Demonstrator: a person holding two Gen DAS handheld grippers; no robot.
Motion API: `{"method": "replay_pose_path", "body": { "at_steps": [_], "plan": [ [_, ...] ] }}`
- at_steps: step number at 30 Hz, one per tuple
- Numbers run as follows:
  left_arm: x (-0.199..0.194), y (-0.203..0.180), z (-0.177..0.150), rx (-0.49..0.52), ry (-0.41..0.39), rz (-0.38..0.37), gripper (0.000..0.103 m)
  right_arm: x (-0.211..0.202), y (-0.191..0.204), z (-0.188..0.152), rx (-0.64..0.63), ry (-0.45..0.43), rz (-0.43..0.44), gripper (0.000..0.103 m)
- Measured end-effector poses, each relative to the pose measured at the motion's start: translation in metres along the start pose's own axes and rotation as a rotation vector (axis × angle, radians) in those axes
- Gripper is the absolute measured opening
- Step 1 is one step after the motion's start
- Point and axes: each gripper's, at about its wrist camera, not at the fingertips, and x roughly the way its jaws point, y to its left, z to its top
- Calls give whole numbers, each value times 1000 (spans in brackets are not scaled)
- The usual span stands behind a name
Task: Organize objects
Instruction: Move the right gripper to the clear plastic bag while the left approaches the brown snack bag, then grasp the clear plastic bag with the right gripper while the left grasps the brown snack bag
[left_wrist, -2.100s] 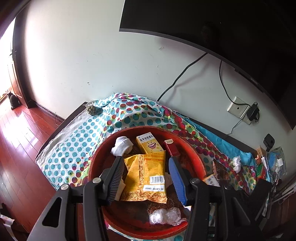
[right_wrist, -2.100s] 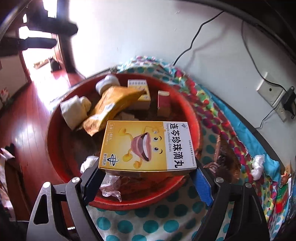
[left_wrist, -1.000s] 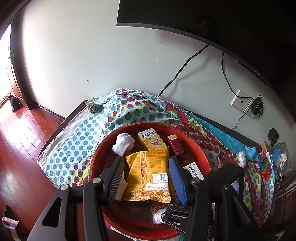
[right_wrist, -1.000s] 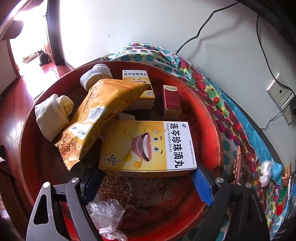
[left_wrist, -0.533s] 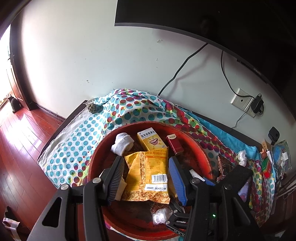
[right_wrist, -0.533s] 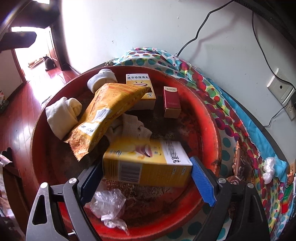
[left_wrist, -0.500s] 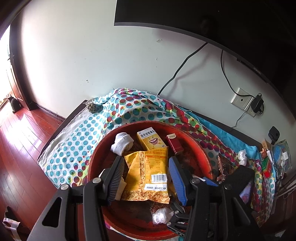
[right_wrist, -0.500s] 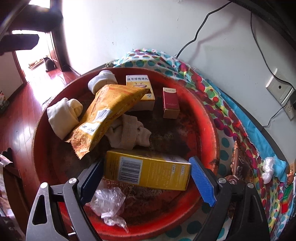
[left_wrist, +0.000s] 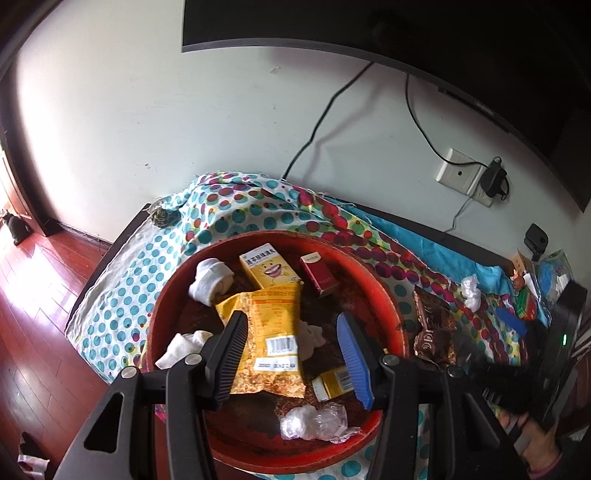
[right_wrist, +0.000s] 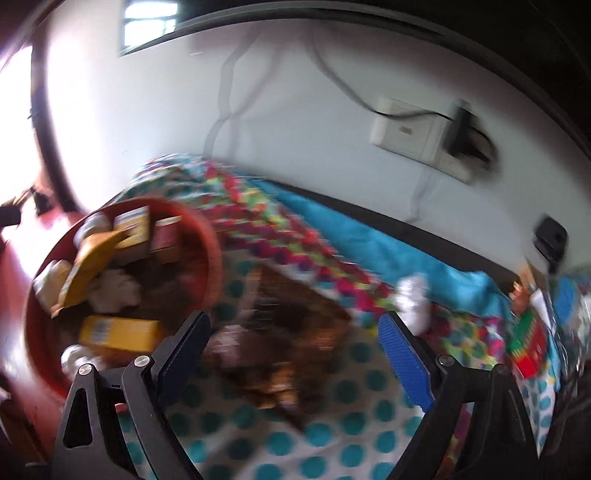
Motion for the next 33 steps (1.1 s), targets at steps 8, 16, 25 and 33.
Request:
{"method": "replay_pose_path", "body": {
  "at_steps": [8, 16, 25, 33],
  "plan": [
    [11, -26, -5, 55, 36, -39, 52, 48, -98, -8, 126, 50, -143, 90],
    [27, -55, -15, 118, 90, -80, 52, 101, -116, -13, 122, 145, -140, 64],
    [48, -79, -25, 162, 148, -124, 52, 127, -108, -10, 92, 137, -151, 66],
    [68, -94, -33, 179, 193, -169, 52, 130, -101, -12, 72, 113, -112, 35]
  ]
}}
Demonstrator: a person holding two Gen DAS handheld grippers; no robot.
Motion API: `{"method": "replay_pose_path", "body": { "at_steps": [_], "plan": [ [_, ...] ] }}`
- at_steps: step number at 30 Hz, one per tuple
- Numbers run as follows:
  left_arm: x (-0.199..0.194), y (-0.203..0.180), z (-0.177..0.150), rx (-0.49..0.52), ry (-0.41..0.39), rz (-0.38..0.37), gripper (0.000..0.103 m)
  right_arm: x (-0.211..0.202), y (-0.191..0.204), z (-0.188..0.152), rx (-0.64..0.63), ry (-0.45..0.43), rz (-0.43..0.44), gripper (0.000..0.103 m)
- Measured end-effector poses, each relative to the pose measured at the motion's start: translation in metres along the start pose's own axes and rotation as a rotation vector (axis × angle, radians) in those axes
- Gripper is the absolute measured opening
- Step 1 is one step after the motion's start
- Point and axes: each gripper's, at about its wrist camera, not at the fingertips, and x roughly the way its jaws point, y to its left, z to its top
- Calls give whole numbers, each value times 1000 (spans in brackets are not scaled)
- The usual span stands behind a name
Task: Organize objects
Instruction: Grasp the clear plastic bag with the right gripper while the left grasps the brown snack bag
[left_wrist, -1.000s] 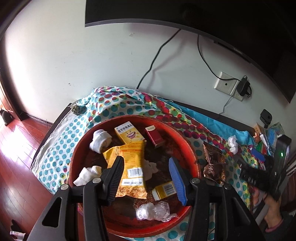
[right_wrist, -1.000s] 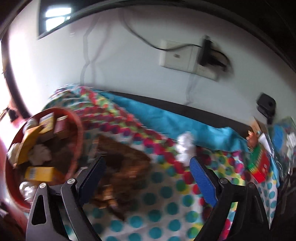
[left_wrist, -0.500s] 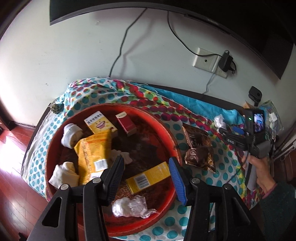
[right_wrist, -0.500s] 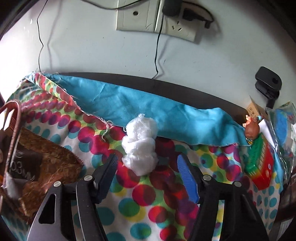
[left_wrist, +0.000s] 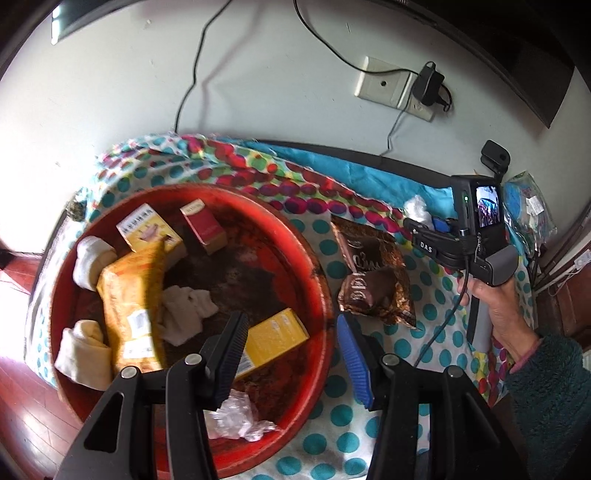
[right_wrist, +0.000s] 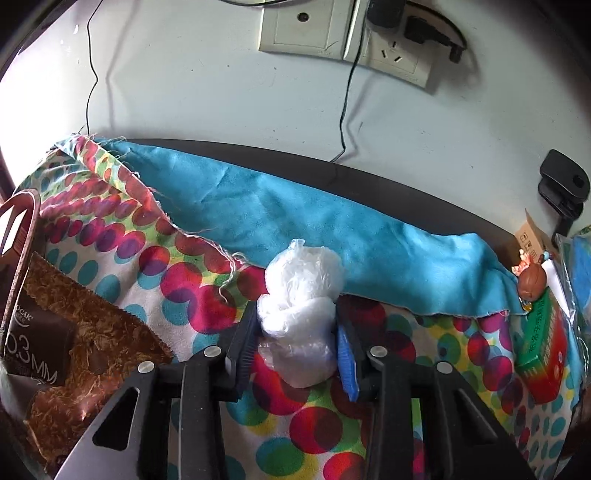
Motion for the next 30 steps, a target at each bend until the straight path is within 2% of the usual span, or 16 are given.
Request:
{"method": "replay_pose_path", "body": {
  "at_steps": [6, 7, 10, 14, 17, 21, 25, 27, 30],
  "plan": [
    [20, -15, -2, 13, 44, -63, 52, -19, -14, -19, 34, -51, 17, 35],
    [24, -21, -4, 19, 54, -93, 52, -23, -18, -24, 47, -56, 19, 35],
    [34, -35, -7, 19, 85, -182, 62, -31, -31, -39, 79, -45, 49, 35],
    [49, -52, -13, -29, 139, -315, 63, -34, -45, -54, 97, -14, 71, 36],
    [58, -54, -17, -107, 153, -355, 67, -37, -53, -61, 121, -10, 81, 37],
    [75, -41, -24, -318, 198, -415, 70, -37, -52, -62, 114, -8, 75, 39],
    [83, -30, -27, -462, 189, -406, 71, -36, -48, -62, 94, -7, 72, 40],
    [86, -23, -29, -523, 174, -390, 72, -36, -48, -61, 94, -6, 85, 44],
    [89, -20, -27, -580, 141, -363, 73, -36, -46, -61, 83, -4, 86, 47]
  ]
}}
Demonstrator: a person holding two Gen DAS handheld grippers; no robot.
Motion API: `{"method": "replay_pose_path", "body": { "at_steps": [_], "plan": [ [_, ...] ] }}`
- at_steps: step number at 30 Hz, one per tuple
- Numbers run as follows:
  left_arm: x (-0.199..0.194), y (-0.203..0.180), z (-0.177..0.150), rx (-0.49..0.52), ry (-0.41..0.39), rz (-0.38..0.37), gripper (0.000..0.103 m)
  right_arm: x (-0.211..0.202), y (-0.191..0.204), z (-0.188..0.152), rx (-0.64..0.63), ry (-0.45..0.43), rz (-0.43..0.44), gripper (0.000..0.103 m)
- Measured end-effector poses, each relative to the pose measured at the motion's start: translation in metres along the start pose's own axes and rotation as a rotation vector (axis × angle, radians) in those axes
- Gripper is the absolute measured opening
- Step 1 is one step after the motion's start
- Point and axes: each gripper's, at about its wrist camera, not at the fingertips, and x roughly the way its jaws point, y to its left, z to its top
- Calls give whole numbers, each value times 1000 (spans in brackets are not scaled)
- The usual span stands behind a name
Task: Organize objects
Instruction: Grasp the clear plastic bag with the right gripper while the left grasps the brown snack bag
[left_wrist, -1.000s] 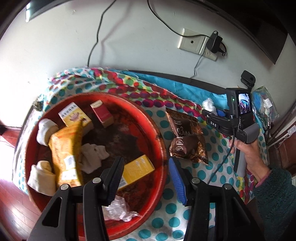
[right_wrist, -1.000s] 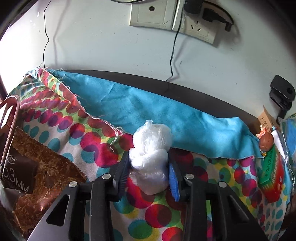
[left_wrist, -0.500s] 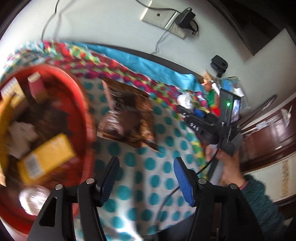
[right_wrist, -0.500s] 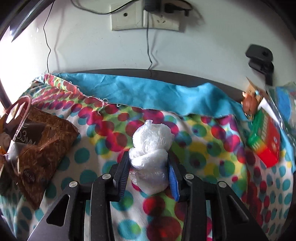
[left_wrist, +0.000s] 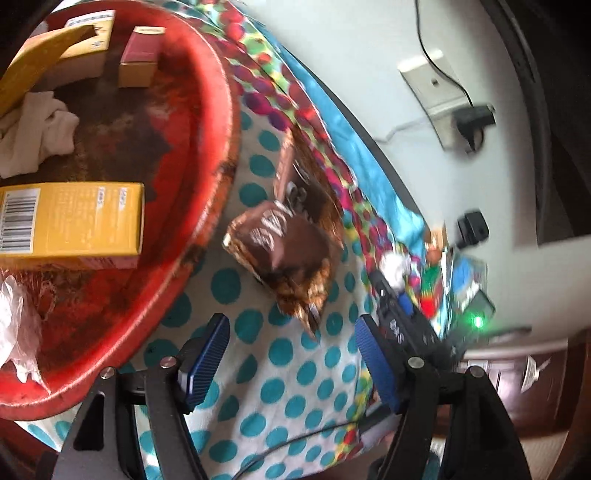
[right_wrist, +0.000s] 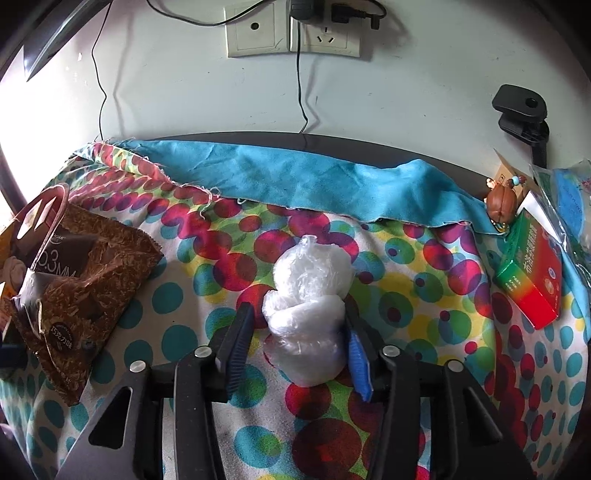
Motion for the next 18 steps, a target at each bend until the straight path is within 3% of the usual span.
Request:
{"method": "replay_pose_path", "body": {
  "at_steps": [10, 18],
  "plan": [
    [24, -13, 6, -48, -67, -33, 73, 0, 0, 0, -3, 1, 17, 52],
    [43, -11, 12, -88, -117, 2, 73, 0, -1, -2, 9, -3, 32, 52]
  ]
}}
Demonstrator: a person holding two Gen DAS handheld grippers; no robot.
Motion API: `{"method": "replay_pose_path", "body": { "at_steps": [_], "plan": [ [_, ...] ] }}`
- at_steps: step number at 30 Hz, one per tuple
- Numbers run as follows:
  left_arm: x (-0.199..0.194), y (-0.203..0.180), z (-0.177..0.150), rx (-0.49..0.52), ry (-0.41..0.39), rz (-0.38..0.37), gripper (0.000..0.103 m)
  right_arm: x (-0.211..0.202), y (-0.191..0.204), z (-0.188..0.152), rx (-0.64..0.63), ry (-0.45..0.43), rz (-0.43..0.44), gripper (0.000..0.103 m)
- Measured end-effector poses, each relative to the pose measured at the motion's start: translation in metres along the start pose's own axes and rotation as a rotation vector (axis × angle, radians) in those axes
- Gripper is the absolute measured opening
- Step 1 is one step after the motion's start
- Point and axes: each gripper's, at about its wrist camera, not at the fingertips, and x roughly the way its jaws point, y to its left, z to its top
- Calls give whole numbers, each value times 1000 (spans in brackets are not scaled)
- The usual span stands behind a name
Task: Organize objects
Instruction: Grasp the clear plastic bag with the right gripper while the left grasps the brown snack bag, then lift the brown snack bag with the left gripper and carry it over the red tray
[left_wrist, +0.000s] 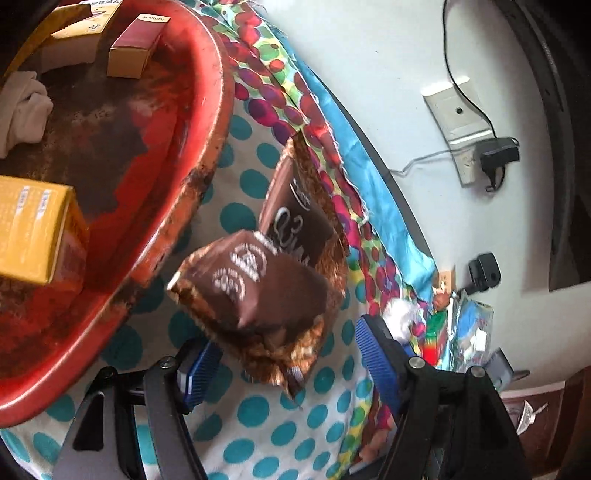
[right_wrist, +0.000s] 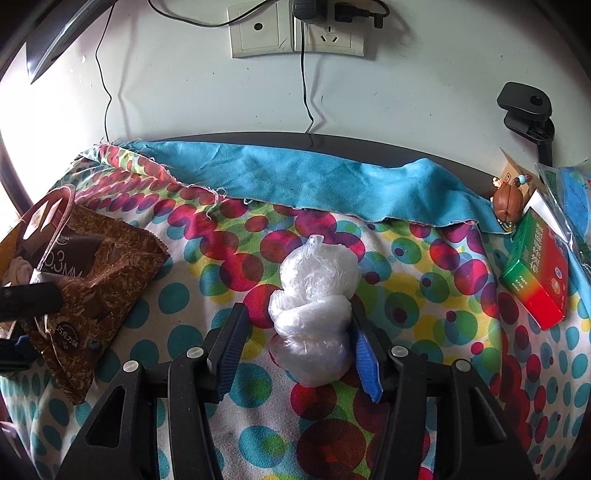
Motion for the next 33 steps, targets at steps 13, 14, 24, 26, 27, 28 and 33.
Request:
{"method": "replay_pose_path", "body": {
  "at_steps": [13, 14, 24, 26, 27, 28, 33],
  "plan": [
    [5, -15, -5, 152, -58, 35, 48, 0, -6, -2, 31, -12, 0, 36],
    [4, -16, -6, 163, -64, 35, 47, 0, -5, -2, 25, -10, -6, 37],
    [-16, -39, -15, 325, -151, 48, 40, -1, -3, -1, 13, -7, -20, 37],
    [-18, -42, -15, 339, -161, 54, 40, -1, -2, -1, 12, -6, -22, 37],
    [-20, -43, -16, 347, -165, 59, 40, -1, -2, -1, 13, -7, -21, 37],
    [-21, -45, -16, 351, -169, 61, 40, -1, -2, -1, 13, -7, -20, 37],
    [-28, -51, -21, 392, -193, 87, 40, -1, -1, 0, 10, -6, -24, 37]
  ]
}}
